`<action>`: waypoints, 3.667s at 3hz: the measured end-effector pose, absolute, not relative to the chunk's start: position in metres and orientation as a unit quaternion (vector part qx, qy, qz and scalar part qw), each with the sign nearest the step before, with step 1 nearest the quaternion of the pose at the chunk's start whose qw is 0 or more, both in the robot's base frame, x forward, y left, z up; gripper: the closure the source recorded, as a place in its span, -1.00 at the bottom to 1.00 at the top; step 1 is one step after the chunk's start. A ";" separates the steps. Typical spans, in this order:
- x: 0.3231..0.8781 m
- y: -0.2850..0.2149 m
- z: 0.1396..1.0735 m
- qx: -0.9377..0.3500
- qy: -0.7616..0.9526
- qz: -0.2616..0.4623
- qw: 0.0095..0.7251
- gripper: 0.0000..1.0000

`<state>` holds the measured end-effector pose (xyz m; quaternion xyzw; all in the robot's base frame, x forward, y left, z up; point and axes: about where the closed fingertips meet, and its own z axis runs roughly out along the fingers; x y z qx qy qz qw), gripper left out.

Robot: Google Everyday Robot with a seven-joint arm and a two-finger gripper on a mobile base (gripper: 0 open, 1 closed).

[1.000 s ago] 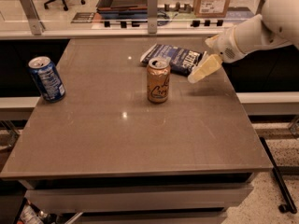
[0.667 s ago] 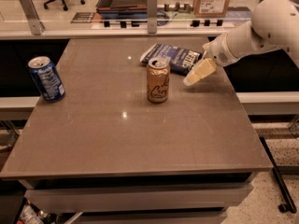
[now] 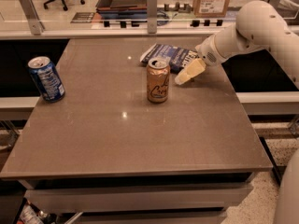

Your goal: Move blue chip bag near pepsi can

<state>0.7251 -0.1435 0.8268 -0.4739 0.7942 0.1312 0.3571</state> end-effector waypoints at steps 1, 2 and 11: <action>0.736 -0.142 0.836 -0.469 0.788 0.133 0.376 -1.00; 0.736 -0.140 0.833 -0.470 0.788 0.135 0.374 -0.66; 0.737 -0.130 0.827 -0.474 0.787 0.142 0.368 1.00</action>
Offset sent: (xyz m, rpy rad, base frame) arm 0.0091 0.0013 0.0075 0.0220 -0.0260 -0.0052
